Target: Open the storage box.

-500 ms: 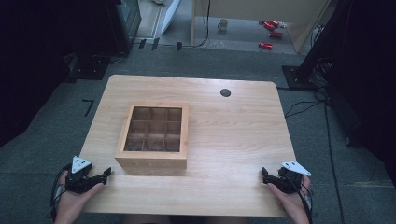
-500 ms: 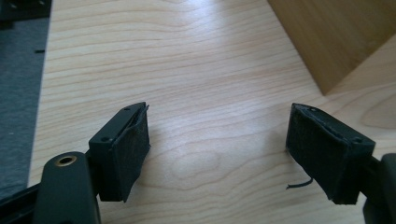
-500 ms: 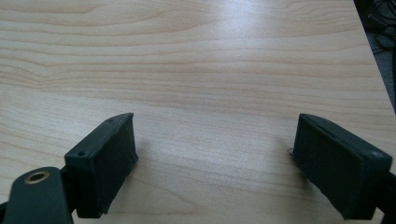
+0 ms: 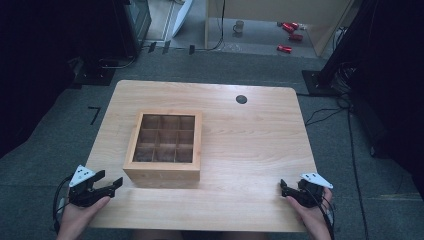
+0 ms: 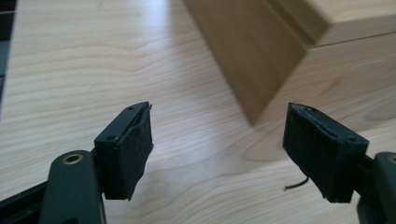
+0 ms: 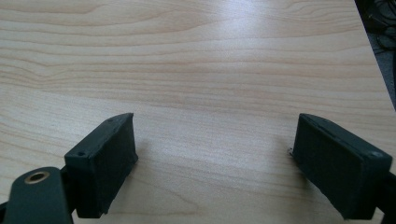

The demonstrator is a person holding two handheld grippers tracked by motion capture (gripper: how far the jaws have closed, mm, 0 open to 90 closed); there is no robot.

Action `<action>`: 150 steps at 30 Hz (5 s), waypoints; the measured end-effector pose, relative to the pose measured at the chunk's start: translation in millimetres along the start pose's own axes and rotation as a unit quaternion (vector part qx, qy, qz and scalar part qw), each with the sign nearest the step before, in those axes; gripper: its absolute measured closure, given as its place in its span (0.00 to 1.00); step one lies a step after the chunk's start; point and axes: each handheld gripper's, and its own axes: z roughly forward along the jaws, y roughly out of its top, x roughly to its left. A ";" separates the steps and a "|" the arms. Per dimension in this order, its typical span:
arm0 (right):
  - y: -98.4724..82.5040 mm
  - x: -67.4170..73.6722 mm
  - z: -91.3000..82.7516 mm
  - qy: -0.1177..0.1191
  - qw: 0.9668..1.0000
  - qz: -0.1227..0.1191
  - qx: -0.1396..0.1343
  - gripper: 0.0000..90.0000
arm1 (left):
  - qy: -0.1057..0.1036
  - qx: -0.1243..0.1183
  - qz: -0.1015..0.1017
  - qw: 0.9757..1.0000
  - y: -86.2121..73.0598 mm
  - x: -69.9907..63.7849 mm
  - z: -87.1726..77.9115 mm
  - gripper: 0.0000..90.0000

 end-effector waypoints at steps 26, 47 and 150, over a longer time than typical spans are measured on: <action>5.2 13.1 -3.0 0.005 1.000 -0.001 0.005 0.15 | -0.080 -0.047 0.004 0.996 19.0 -21.1 0.7 0.68; 33.0 86.3 -13.6 0.051 0.998 -0.031 -0.035 0.16 | -0.079 -0.045 0.004 0.996 20.2 -20.6 0.3 0.72; 57.6 262.8 -2.2 0.228 0.965 -0.097 -0.086 0.59 | -0.068 -0.030 0.011 0.997 15.5 -9.3 4.1 0.53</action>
